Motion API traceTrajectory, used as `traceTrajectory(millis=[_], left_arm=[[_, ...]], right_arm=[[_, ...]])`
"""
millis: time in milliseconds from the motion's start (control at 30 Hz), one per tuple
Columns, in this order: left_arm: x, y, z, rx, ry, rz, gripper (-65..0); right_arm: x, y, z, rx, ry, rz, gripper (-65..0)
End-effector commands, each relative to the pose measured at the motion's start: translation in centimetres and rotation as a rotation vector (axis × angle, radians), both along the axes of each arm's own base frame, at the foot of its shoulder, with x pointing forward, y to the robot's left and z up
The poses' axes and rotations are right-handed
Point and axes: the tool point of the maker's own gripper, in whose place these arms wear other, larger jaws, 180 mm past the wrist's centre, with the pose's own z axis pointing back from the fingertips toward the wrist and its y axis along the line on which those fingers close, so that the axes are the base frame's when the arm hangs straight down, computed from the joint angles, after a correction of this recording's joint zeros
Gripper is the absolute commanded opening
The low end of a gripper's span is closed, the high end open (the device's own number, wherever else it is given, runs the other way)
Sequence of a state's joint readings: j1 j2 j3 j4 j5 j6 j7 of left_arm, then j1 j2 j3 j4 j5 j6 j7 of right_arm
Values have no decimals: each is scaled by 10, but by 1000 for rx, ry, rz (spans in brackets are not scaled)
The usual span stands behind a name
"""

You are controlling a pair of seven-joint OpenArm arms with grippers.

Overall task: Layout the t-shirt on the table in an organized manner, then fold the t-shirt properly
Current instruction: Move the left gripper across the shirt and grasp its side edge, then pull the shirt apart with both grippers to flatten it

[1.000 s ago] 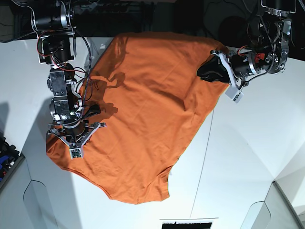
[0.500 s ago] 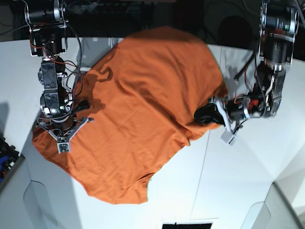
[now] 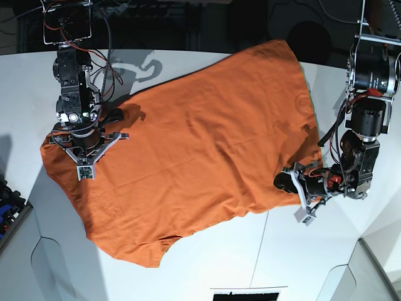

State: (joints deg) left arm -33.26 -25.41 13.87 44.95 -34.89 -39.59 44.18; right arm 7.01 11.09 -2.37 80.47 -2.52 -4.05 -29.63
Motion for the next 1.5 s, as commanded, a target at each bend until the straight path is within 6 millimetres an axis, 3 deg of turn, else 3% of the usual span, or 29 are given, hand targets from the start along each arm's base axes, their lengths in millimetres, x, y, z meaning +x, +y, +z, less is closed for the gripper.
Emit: traceTrajectory(millis=[0, 167, 300, 400, 500, 600, 700, 833, 900, 1133, 1267, 1467], left_arm=[[22, 2, 27, -12, -71, 8, -459], [31, 1, 42, -42, -83, 14, -458], [37, -8, 76, -147, -157, 6, -458], [33, -31, 94, -182, -194, -62, -458], [22, -69, 100, -231, -228, -137, -458], [5, -115, 91, -300, -216, -198, -458], [-15, -157, 62, -319, -159, -236, -458], [-36, -189, 30, -329, -109, -242, -458], [-38, -191, 16, -327, -84, -225, -458], [-53, -171, -31, -263, 23, -174, -458], [-53, -167, -34, -241, 26, -178, -458], [-54, -164, -38, -210, 28, -188, -458]], right_arm=[[3, -5, 5, -7, -4, -15, -650], [9, -11, 18, -36, -43, -45, -650], [15, -12, 37, -53, -90, -53, -650], [14, -11, 41, -49, -89, -54, -650], [14, -10, 41, -47, -87, -55, -650], [13, -5, 38, -36, -75, -57, -650], [7, -3, 32, -31, -56, -57, -650], [-6, -3, 20, -31, -23, -56, -650], [-12, -4, 15, -34, -10, -56, -650], [-41, -6, -7, -43, 54, -60, -650], [-51, -12, -8, -42, 53, -74, -650], [-62, -16, 16, -39, 0, -87, -650]])
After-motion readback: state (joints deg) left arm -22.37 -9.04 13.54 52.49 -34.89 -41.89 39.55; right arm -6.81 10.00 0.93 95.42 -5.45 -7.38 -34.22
